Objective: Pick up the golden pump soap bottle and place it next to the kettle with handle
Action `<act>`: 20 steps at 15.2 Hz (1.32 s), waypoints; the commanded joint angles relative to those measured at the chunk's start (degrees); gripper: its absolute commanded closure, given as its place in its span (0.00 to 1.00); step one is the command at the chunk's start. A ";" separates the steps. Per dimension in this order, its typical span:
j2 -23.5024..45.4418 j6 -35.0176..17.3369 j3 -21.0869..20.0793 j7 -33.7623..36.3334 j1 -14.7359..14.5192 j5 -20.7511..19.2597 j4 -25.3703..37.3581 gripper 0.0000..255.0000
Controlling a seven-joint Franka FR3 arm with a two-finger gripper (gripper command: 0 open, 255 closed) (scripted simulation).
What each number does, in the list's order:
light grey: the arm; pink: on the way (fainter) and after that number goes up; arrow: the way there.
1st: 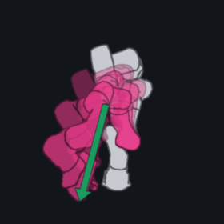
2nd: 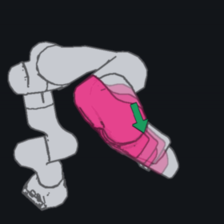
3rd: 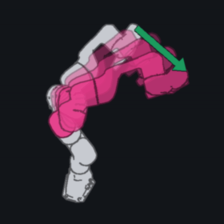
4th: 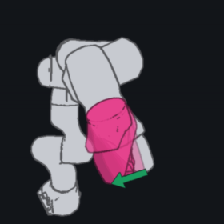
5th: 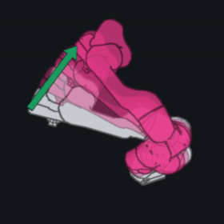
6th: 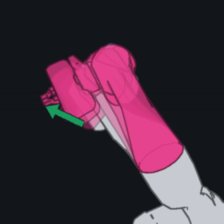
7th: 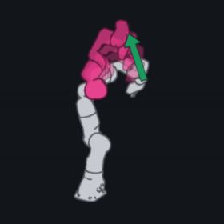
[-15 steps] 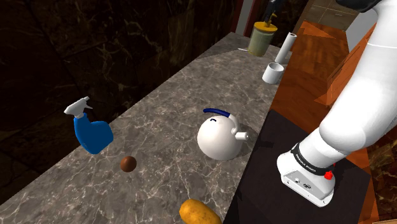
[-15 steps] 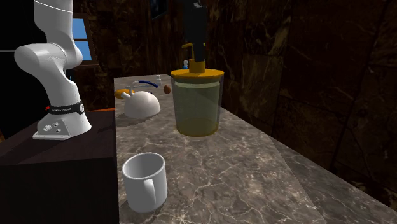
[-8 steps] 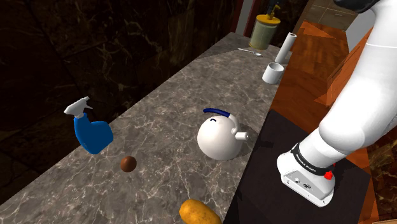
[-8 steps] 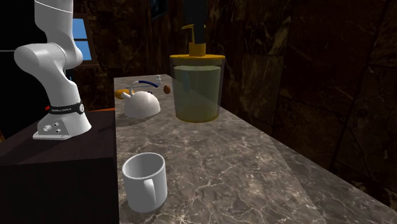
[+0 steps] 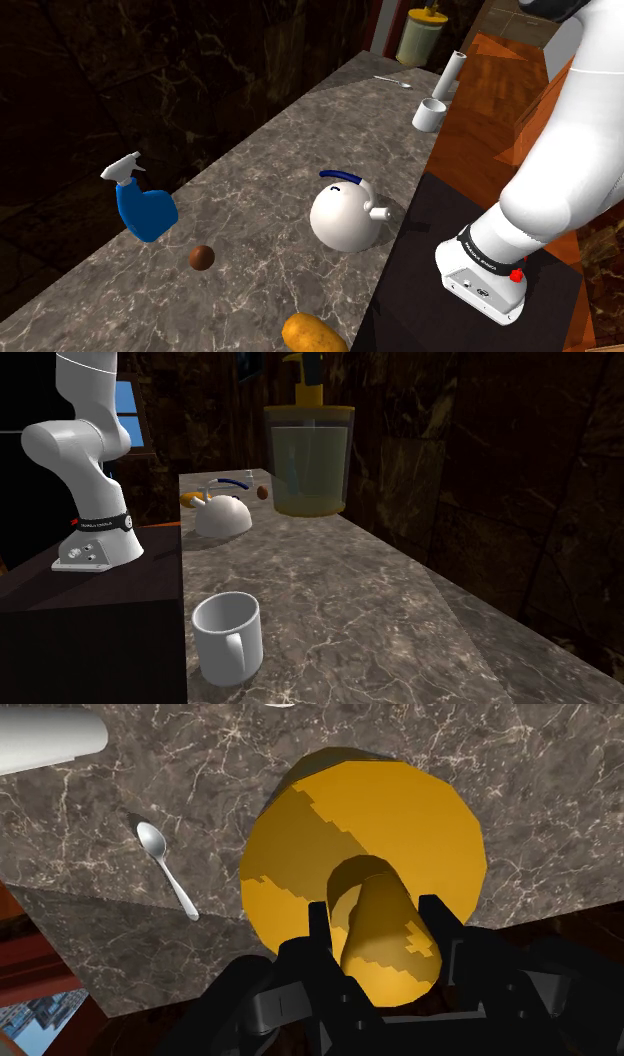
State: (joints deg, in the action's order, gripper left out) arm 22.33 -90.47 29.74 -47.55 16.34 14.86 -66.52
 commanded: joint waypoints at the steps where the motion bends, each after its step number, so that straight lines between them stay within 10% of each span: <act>1: 0.74 1.85 -0.02 0.04 0.62 0.38 2.57 1.00; 7: 3.89 8.06 -0.29 0.38 3.12 1.99 11.88 1.00; 13: -17.07 -1.30 0.33 4.89 -7.70 -8.63 -16.10 1.00; 20: -36.34 -4.25 -4.53 13.33 -11.03 -17.90 -35.85 1.00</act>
State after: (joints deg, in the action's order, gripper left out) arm -10.93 -94.46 25.94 -35.26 5.42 -1.70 -99.37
